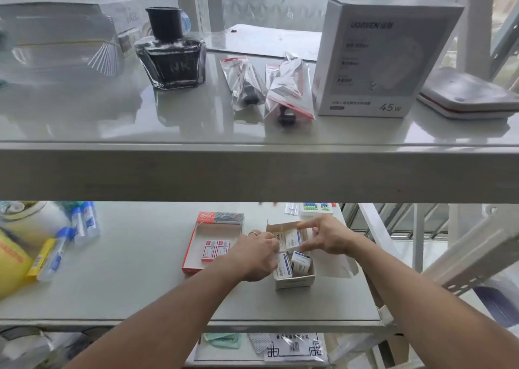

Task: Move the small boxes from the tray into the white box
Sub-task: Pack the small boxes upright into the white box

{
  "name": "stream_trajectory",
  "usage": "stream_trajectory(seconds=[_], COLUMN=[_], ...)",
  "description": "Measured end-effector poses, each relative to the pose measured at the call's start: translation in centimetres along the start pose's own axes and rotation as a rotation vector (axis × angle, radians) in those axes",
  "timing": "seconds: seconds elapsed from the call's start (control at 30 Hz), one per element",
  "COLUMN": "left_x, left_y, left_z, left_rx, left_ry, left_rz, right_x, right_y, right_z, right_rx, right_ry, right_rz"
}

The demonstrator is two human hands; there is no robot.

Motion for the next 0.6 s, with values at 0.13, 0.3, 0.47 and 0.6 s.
stream_trajectory(seconds=[0.13,0.3,0.47,0.6], left_x=[-0.3,-0.6,-0.7,-0.6], left_y=[0.0,-0.5,-0.8,-0.7], left_z=[0.1,-0.2,-0.5,-0.3], left_rx=[-0.002,-0.049,-0.087,-0.052], left_ry=[-0.006,-0.010,-0.004,0.018], left_rz=[0.007,0.037,0.046,0.050], right_x=[0.2,1.3,2.3,2.8], right_y=[-0.2,0.1,0.5,-0.1], right_z=[-0.7,0.1,-0.3,0.0], right_rx=[0.025,-0.093,-0.065,-0.005], right_ry=[0.190,0.248,0.362,0.494], right_rz=[-0.009,0.047,0.084,0.063])
Point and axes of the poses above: each hand's wrist, its own y-axis away from the middle knuckle, its own z-axis out of the back of the hand, x = y × z, the point moved 1 cm from there along -y, towards the middle knuckle, and after that the axes turned 13 degrees about y, right-handed, at the moved point
